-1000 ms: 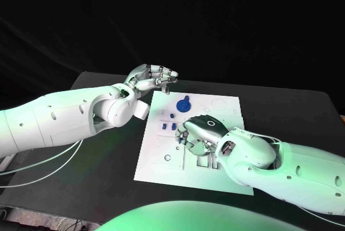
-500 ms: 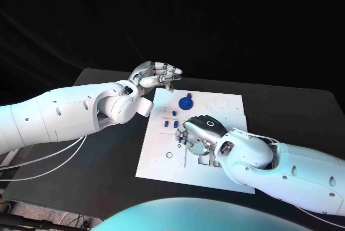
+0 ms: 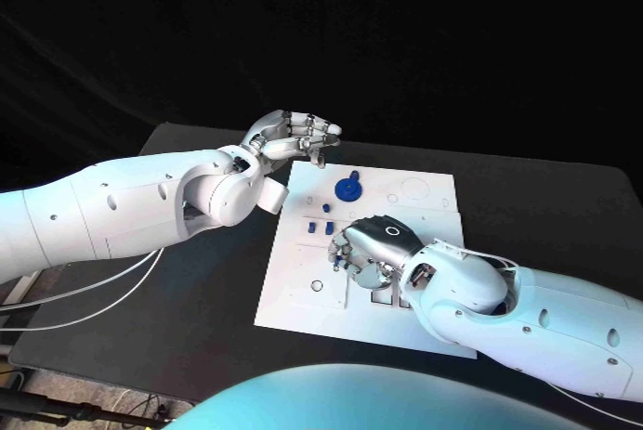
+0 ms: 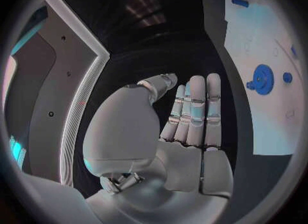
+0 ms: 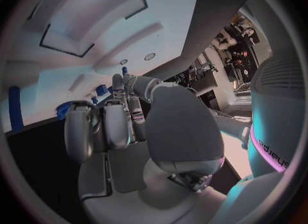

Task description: Assemble the parts on the task board

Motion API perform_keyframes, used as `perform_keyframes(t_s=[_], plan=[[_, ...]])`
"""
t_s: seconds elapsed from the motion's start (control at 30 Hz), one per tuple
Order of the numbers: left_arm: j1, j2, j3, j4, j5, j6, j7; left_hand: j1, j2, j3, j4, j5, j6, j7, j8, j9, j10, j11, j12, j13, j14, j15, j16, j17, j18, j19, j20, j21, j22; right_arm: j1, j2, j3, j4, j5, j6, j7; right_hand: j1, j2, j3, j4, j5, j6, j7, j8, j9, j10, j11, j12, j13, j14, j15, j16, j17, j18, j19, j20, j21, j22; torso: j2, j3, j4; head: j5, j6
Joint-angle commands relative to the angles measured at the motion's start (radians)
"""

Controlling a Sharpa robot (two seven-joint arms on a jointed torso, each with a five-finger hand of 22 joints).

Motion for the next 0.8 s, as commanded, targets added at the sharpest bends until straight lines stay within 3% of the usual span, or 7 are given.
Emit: perform_keyframes(t_s=[0.03,0.8], plan=[[0.001,0.001,0.001,0.000,0.005,0.015,0.004,-0.002,0.000,-0.005,0.002,0.002,-0.008,0.010,-0.004,0.001,-0.004,0.000,0.006,0.002,-0.006,-0.003,0.003,0.001,0.013,-0.002,0.004,-0.003,0.001,-0.002,0.002,-0.001,-0.002,-0.014,0.011,0.012,-0.001,0.006,0.005,-0.001,0.004,0.004,0.006,0.004,0.001,0.042,-0.049,0.006,0.001,0.037,-0.006,0.004,0.000,-0.005,0.001,-0.001,-0.002,0.124,-0.001,0.0002,0.0001,0.003,-0.001],[0.001,0.001,0.001,-0.004,0.005,0.020,-0.001,-0.001,0.000,-0.005,0.001,0.002,-0.010,0.010,-0.004,0.001,-0.006,0.001,0.007,0.002,-0.007,-0.002,0.004,0.001,0.013,-0.002,0.005,-0.003,0.001,-0.012,0.009,-0.003,-0.009,-0.014,0.031,0.010,-0.003,0.005,0.006,-0.002,0.006,0.004,0.006,0.004,0.002,0.042,-0.049,0.005,0.002,0.037,-0.006,0.005,-0.001,-0.004,0.000,-0.001,-0.004,0.124,-0.001,-0.0004,0.0003,0.005,-0.001]])
